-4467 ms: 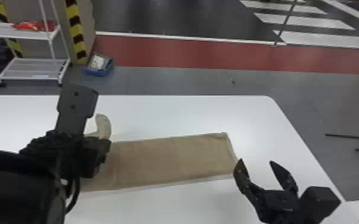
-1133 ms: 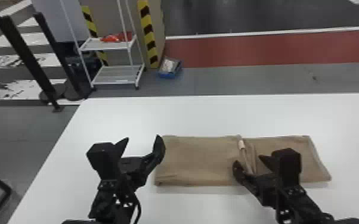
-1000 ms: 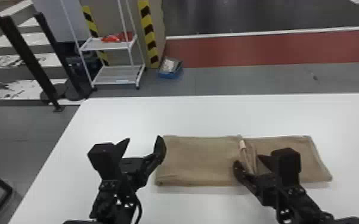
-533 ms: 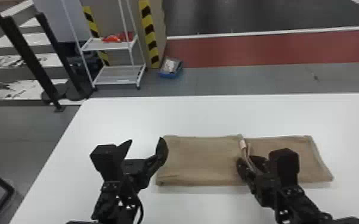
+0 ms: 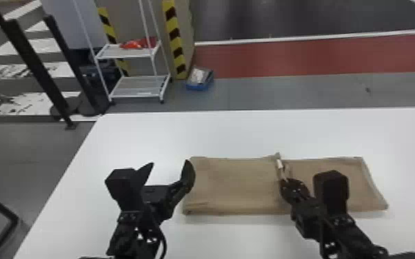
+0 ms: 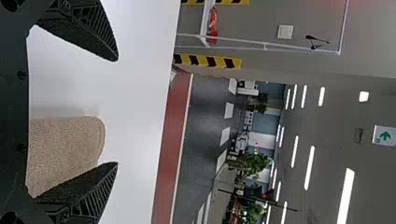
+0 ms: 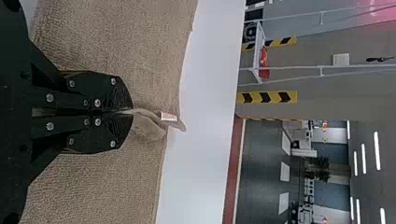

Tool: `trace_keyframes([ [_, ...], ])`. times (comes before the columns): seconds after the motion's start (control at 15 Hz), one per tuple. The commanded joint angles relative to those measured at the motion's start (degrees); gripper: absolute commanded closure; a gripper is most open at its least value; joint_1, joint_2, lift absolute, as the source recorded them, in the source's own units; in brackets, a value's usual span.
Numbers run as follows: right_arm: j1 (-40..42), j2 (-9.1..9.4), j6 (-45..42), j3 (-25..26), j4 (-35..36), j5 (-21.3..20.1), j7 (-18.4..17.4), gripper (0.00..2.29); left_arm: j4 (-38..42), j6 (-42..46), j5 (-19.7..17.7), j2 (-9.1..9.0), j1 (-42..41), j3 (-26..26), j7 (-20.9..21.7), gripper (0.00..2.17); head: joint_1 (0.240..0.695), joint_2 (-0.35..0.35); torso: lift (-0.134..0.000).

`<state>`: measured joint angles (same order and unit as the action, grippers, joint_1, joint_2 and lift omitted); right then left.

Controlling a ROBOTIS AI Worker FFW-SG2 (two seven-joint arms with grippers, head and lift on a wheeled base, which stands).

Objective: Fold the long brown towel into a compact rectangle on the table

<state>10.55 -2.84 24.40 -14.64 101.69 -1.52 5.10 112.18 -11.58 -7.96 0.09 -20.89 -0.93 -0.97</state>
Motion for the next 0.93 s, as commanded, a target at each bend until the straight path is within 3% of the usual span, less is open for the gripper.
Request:
trace_keyframes([
  [0.0, 0.3, -0.15, 0.0, -0.3, 1.2, -0.1, 0.0, 1.12, 0.1, 0.5, 0.0, -0.24, -0.4, -0.1, 0.0, 0.09, 0.695, 0.171, -0.115],
  [0.2, 1.2, -0.42, 0.0, 1.0, 5.4, 0.0, 0.2, 1.12, 0.4, 0.5, 0.0, -0.24, -0.6, -0.3, 0.1, 0.09, 0.695, 0.176, -0.115],
  [0.4, 5.4, -0.50, 3.2, 7.2, 14.8, 1.5, 1.7, 1.12, 0.7, 0.5, 0.0, -0.24, -0.8, -0.7, 0.3, 0.09, 0.695, 0.164, -0.115],
  [0.67, 4.1, -0.50, 3.2, 9.6, 10.4, 1.7, 1.8, 1.12, 0.4, 0.5, -0.2, -0.24, -0.6, -0.6, 0.8, 0.09, 0.695, 0.105, -0.115],
  [0.87, 4.6, -0.50, 6.5, 15.9, 15.9, 5.9, 3.1, 1.12, 0.4, 0.5, -0.2, -0.24, -0.6, -0.7, 0.8, 0.09, 0.695, 0.077, -0.115],
])
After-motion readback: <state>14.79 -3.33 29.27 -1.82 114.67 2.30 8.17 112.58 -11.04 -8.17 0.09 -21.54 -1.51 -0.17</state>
